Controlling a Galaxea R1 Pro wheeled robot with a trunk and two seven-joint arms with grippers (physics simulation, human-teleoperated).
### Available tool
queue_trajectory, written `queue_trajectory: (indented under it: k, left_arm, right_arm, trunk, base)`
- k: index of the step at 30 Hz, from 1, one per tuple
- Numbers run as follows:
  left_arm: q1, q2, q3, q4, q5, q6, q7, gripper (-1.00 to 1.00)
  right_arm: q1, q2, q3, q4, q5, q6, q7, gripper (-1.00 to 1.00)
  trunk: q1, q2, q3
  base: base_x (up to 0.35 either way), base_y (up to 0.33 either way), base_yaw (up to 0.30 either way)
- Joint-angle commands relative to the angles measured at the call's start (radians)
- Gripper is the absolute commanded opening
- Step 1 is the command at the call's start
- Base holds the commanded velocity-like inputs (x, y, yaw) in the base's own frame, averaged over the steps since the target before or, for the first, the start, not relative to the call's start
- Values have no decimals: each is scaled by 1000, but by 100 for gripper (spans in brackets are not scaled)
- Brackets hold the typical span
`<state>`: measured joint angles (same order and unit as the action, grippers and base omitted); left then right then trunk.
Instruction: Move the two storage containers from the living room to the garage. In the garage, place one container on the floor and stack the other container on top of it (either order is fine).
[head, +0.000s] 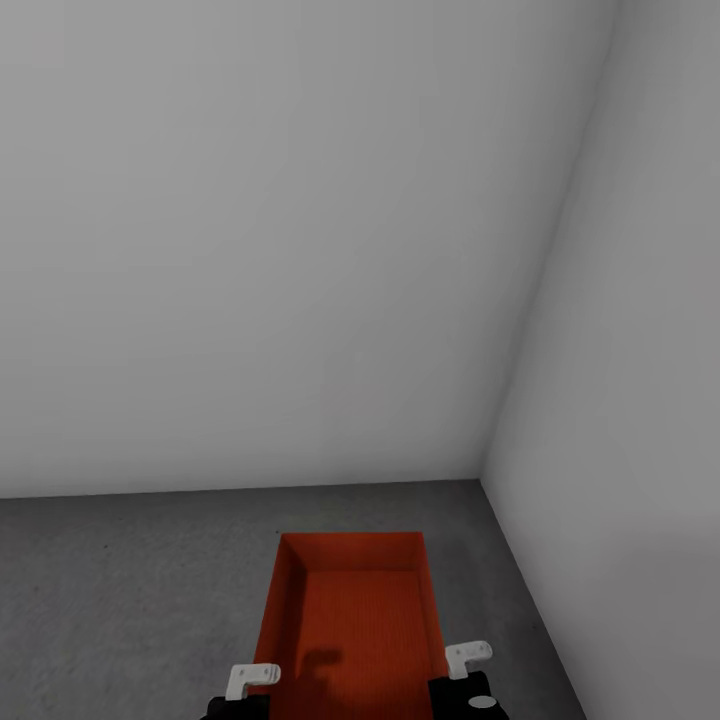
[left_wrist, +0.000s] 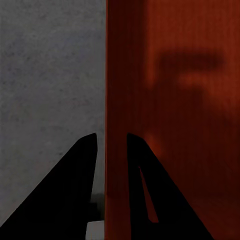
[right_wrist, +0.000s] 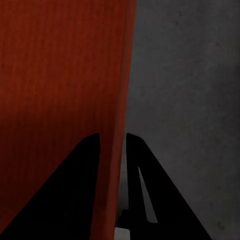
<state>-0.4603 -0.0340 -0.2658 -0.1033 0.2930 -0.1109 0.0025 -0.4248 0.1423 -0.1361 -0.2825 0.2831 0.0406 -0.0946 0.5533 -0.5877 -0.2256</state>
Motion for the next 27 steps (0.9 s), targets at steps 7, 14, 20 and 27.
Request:
queue_trajectory:
  k: [7, 14, 20, 27]
  left_arm:
    - [1, 5, -22, -4, 25, -9, 4, -100]
    - [2, 9, -44, -3, 49, -8, 0, -100]
    - [2, 9, 62, -4, -60, -15, 8, -100]
    - [2, 9, 62, -4, -60, -16, 8, -100]
  right_arm:
    - [0, 4, -53, 4, 57, 5, -1, -100]
    - [0, 15, -106, 3, 113, 5, 3, -100]
    - [0, -49, 250, 3, -242, 5, -46, -100]
    - [0, -50, 250, 3, -242, 5, -46, -100]
  trunk:
    - [0, -1, -1]
    - [0, -1, -1]
    - [0, -1, -1]
    - [0, -1, -1]
  base:
    - [0, 0, 0]
    - [0, 0, 0]
    - [0, 0, 0]
    - [0, 0, 0]
